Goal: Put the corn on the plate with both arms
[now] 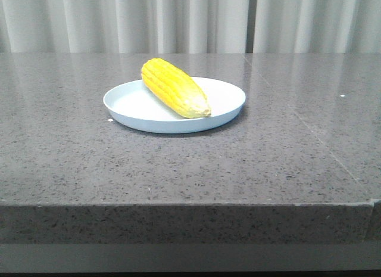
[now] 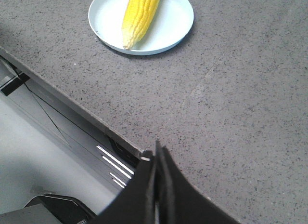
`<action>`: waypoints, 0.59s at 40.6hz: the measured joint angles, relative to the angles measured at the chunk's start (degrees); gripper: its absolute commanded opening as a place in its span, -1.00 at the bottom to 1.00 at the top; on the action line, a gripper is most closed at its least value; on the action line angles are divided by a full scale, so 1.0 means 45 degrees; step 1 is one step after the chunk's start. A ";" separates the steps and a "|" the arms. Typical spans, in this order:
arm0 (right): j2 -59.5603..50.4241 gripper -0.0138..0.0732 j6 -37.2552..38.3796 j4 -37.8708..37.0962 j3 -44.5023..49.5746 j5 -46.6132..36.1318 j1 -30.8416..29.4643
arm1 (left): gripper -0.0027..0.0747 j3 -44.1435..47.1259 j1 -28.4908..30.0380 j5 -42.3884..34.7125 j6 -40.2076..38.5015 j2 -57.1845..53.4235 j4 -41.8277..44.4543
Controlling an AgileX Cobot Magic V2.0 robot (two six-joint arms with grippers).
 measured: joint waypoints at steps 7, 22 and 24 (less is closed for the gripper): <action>0.0000 -0.84 0.0000 0.0000 0.0000 0.0000 0.0000 | -0.98 0.0000 0.0000 0.0000 0.0000 0.0000 0.0000; 0.0000 -0.84 0.0000 0.0000 0.0000 0.0000 0.0000 | -0.98 0.1335 0.2000 -0.1144 0.0000 -0.1787 -0.0078; 0.0000 -0.84 0.0000 0.0000 0.0000 0.0000 0.0000 | -0.98 0.1957 0.2571 -0.1730 0.0000 -0.2308 -0.0078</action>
